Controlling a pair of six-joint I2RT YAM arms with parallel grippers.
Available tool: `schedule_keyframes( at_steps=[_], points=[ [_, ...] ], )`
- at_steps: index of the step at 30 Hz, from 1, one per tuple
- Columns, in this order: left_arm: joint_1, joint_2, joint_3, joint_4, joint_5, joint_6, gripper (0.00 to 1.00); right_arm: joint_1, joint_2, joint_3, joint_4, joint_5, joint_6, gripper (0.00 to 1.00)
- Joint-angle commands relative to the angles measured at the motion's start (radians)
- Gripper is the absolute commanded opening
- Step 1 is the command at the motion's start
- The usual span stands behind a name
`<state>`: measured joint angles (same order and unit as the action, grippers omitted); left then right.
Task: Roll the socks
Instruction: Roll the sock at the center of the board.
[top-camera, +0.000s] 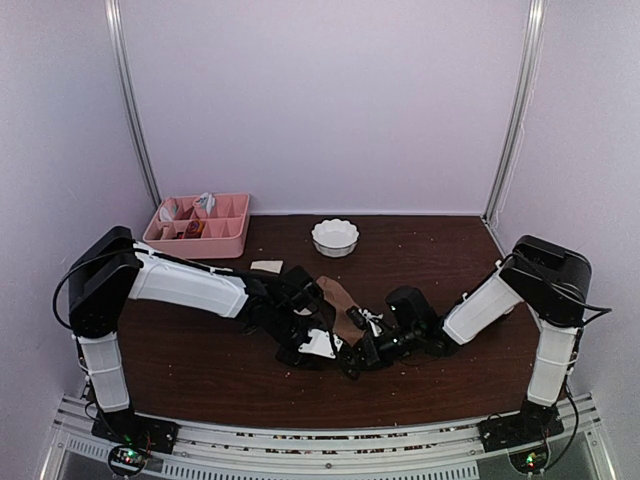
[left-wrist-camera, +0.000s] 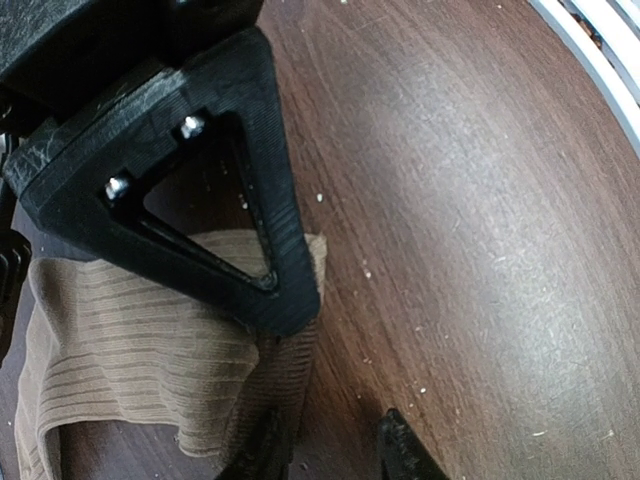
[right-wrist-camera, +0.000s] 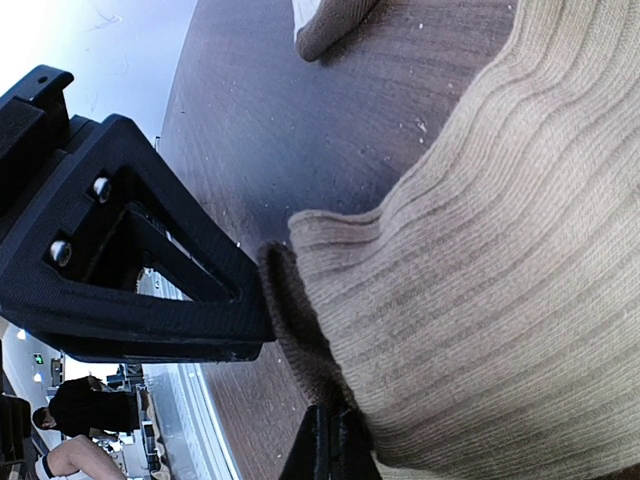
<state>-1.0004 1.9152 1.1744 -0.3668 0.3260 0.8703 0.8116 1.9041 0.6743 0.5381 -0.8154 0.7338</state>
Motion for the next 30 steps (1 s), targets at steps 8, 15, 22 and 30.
schedule_keyframes(
  at_steps=[8, 15, 22, 30],
  points=[
    [0.002, 0.024, 0.029, 0.044, -0.009, 0.004, 0.3, -0.006, 0.046, -0.039, -0.107, 0.033, 0.012, 0.0],
    [0.002, 0.056, 0.038, 0.04, -0.028, 0.01, 0.28, -0.006, 0.041, -0.043, -0.106, 0.028, 0.013, 0.0],
    [0.002, 0.108, 0.067, -0.019, -0.062, 0.025, 0.21, -0.005, 0.04, -0.043, -0.099, 0.025, 0.016, 0.0],
    [0.003, 0.145, 0.094, -0.056, -0.114, 0.019, 0.0, -0.009, 0.028, -0.05, -0.09, 0.03, 0.021, 0.0]
  ],
)
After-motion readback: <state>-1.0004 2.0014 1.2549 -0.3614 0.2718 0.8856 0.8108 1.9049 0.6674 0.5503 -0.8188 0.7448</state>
